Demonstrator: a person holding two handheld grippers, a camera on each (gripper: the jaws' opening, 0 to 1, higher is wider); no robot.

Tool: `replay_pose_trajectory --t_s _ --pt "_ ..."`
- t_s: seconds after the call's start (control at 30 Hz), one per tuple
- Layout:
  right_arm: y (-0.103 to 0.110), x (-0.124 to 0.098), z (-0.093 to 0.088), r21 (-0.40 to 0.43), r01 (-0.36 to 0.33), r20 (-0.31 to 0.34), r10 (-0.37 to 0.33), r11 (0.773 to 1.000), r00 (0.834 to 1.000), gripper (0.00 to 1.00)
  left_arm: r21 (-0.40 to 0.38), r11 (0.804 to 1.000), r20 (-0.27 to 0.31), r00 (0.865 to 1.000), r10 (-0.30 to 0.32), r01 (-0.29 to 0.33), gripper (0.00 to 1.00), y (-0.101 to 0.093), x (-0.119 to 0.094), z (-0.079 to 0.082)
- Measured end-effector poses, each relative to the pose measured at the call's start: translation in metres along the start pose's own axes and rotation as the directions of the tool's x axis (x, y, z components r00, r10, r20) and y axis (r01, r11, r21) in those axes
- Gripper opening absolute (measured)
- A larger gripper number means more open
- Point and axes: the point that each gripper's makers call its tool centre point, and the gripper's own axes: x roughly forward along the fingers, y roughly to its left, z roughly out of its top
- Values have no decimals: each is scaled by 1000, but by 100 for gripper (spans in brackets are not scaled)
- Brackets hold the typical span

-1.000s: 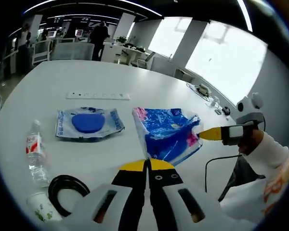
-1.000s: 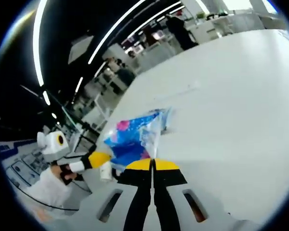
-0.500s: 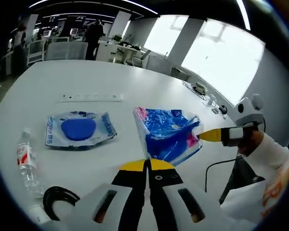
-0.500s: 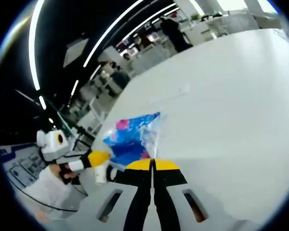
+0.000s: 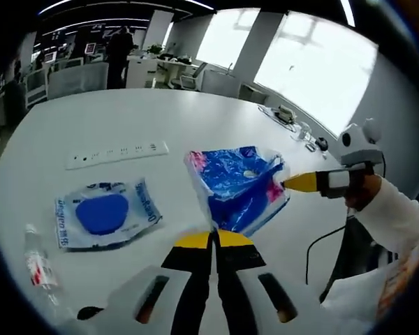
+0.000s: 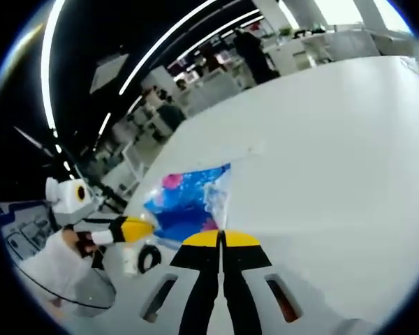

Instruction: Arrange the tabletop items into an orderly group along one side of the table until the central work area is clear of visible clutter.

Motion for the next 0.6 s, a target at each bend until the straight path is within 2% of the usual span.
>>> replay_pose_trajectory --t_s 0.13,0.37,0.43,0.6 --pt "-8 12 5 -51 9 -17 -10 999 1000 0 -11 1000 -24 1000 17 -17 0 10 15 2" --pt "-28 36 19 -103 30 -29 -33 994 999 0 -91 995 -47 998 39 -43 0 29 44 9" --pt "-35 43 18 -140 40 -50 -48 989 998 0 -114 992 -52 997 50 -56 0 33 51 10" --pt "-49 64 10 -159 54 -83 -68 986 994 0 -169 980 -95 992 88 -103 0 43 68 0"
